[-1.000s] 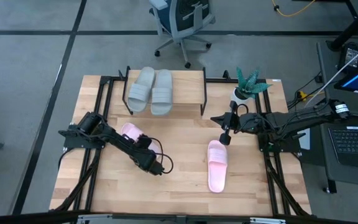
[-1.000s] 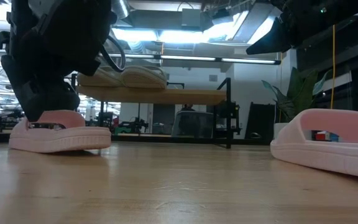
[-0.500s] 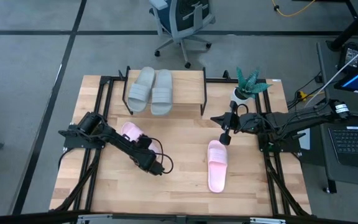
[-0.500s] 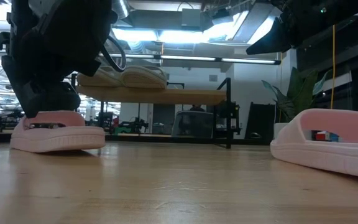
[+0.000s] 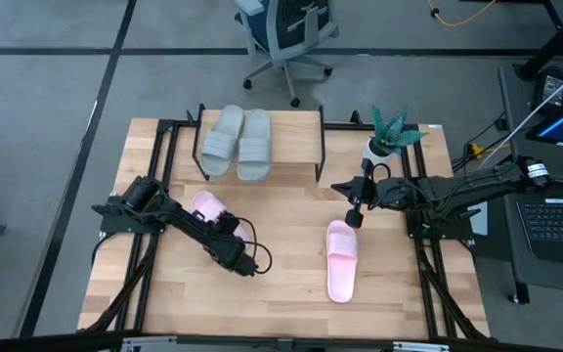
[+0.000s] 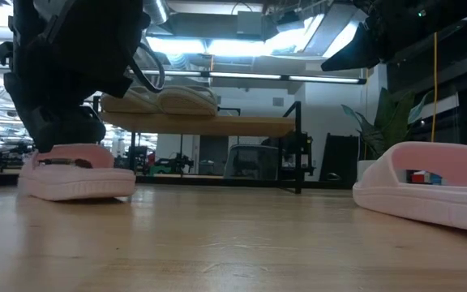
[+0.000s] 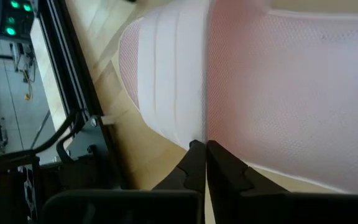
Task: Pick and place slides into the shelf
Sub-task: Put the left pink slipper on the shelf
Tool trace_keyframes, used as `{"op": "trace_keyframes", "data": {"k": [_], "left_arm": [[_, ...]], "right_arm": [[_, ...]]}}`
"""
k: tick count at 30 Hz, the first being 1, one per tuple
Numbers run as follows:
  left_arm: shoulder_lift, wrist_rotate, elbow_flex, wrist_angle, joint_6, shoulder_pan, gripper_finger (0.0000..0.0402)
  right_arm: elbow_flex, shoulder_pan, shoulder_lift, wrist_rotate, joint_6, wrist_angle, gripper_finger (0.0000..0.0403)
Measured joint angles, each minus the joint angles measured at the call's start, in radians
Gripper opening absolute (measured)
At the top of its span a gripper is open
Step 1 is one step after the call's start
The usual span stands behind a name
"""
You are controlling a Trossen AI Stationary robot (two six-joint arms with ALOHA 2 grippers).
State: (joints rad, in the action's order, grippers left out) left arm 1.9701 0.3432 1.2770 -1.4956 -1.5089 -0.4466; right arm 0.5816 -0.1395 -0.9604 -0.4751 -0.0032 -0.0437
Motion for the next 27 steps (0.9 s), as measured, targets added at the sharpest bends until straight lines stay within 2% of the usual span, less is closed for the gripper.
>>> {"op": "trace_keyframes", "data": {"k": [12,27], "left_arm": [[-0.001,0.115,0.079,-0.046,0.0,-0.036,0.0001],[-0.002,0.118,0.109,-0.069,-0.001,-0.057,0.0001]], "right_arm": [[0.0,0.0,0.0,0.0,0.0,0.0,0.0004],[0.0,0.0,0.0,0.0,0.003,0.0,0.0004]]}}
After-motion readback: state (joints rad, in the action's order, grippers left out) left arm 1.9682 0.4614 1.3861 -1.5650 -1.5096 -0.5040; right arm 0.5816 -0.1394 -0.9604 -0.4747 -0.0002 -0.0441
